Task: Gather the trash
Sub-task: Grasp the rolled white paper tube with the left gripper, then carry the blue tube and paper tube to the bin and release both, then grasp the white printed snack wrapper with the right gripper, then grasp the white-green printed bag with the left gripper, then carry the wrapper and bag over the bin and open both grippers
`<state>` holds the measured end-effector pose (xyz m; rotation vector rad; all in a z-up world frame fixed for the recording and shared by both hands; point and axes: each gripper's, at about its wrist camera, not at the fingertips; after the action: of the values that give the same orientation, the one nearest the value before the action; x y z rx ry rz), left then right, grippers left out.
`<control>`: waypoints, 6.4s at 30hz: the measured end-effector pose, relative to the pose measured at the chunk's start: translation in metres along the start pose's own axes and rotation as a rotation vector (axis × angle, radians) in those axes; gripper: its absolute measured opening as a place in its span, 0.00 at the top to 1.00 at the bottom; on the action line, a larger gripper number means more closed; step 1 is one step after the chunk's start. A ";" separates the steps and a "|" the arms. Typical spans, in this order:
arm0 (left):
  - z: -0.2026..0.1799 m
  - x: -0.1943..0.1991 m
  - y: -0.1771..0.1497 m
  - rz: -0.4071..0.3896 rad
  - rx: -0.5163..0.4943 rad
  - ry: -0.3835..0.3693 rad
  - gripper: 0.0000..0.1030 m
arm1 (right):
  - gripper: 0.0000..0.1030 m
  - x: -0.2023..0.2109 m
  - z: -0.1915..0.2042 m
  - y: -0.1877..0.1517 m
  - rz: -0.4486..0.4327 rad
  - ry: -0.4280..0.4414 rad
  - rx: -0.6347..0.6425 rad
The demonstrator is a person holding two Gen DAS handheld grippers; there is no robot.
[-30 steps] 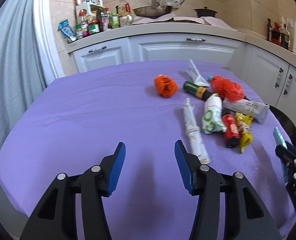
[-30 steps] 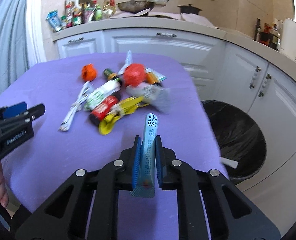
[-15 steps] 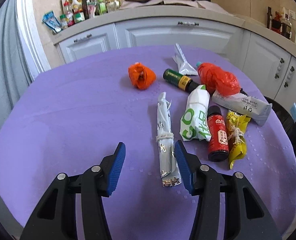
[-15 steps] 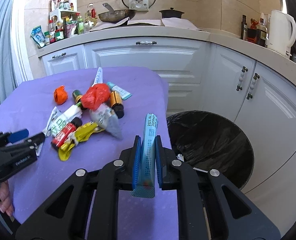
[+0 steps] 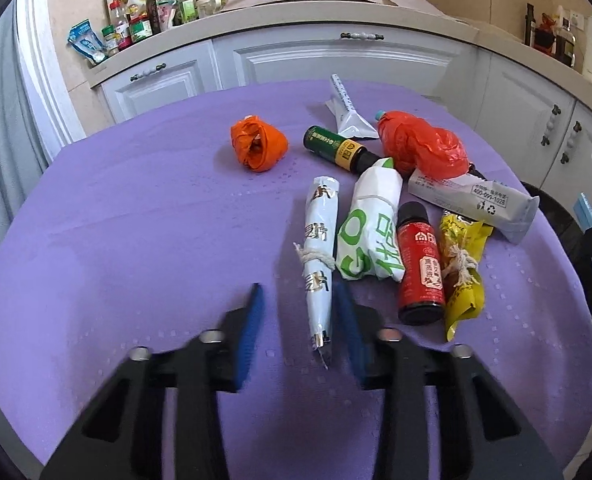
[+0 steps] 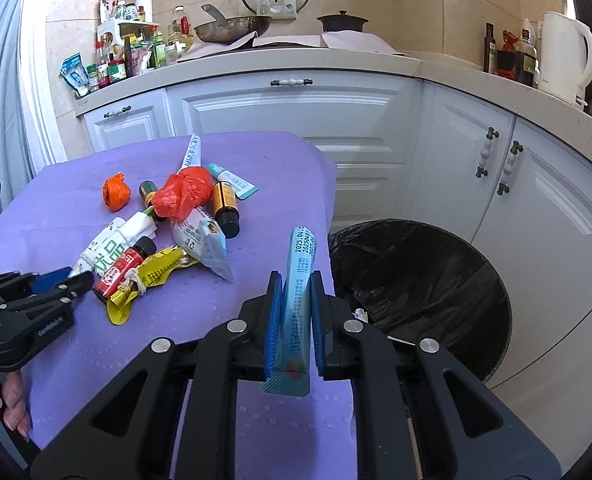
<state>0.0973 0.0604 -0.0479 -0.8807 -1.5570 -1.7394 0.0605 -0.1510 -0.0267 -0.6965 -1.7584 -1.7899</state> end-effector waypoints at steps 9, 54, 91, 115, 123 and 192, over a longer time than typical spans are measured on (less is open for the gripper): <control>0.004 0.007 -0.006 -0.041 0.010 -0.005 0.86 | 0.86 0.000 -0.003 -0.001 0.001 -0.008 0.001; -0.185 0.036 0.052 -0.296 -0.222 -0.217 0.86 | 0.86 0.011 -0.133 0.022 -0.131 -0.223 -0.127; -0.101 0.035 0.038 -0.246 -0.162 -0.091 0.45 | 0.35 -0.003 -0.075 0.028 -0.093 -0.081 -0.144; 0.053 0.013 0.009 -0.144 0.075 0.121 0.41 | 0.54 -0.040 0.060 0.036 0.039 0.081 0.120; 0.056 0.009 0.006 -0.132 0.082 0.093 0.41 | 0.80 -0.052 0.065 0.033 0.101 0.095 0.149; -0.013 -0.003 0.021 -0.076 -0.026 -0.128 0.71 | 0.90 -0.019 -0.001 0.009 -0.026 -0.024 0.032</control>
<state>0.1152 0.0451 -0.0393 -0.9735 -1.6733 -1.7909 0.0803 -0.1514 -0.0331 -0.6879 -1.8157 -1.7730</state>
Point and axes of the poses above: each gripper's, at about its wrist camera, not at the fingertips, and x roughly against the way its jaws point, z to its left, y to its top, and after that the axes turned 6 degrees about z, right-handed
